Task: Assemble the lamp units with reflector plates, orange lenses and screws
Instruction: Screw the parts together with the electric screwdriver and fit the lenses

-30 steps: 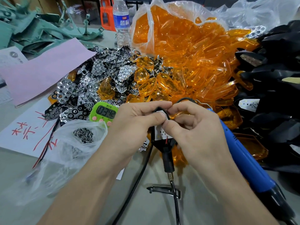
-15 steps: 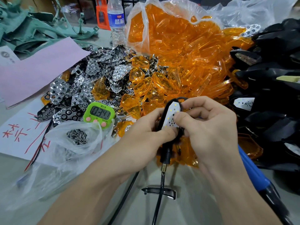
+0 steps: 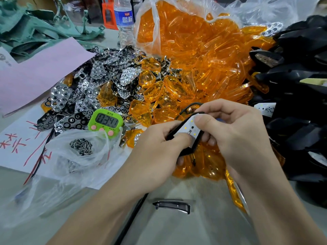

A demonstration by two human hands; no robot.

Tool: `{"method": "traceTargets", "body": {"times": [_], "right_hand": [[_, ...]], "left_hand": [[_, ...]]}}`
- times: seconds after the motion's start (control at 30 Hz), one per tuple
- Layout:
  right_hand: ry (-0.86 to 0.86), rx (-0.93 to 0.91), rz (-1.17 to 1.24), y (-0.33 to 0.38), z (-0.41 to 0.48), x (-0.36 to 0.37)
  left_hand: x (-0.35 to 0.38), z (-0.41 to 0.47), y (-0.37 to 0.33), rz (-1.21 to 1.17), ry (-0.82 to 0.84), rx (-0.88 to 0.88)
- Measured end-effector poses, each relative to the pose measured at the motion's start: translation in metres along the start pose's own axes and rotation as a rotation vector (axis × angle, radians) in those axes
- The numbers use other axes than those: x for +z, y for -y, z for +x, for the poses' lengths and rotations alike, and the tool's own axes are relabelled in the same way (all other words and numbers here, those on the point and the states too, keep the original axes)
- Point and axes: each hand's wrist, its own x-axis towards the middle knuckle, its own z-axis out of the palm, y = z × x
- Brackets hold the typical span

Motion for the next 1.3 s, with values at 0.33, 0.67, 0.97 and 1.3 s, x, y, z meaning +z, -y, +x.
{"method": "traceTargets", "body": {"times": [0.33,0.67,0.97,1.3], "right_hand": [[-0.029,0.102,0.074,0.0036,-0.0013,-0.0003],[-0.014,0.014,0.023,0.0068,-0.0034,-0.0015],[-0.047,-0.006,0.01,0.007,-0.0042,0.0012],[-0.004,0.02,0.055,0.0069,-0.0038,0.0003]], "left_hand": [[0.0089,-0.0036,0.0003,-0.143,0.006,-0.129],[0.0048,0.0003,-0.0019,-0.169,0.075,-0.173],[0.0054,-0.0023,-0.0044,-0.232,0.068,-0.193],[0.0053,-0.0025,-0.0052,-0.226,0.068,-0.177]]}}
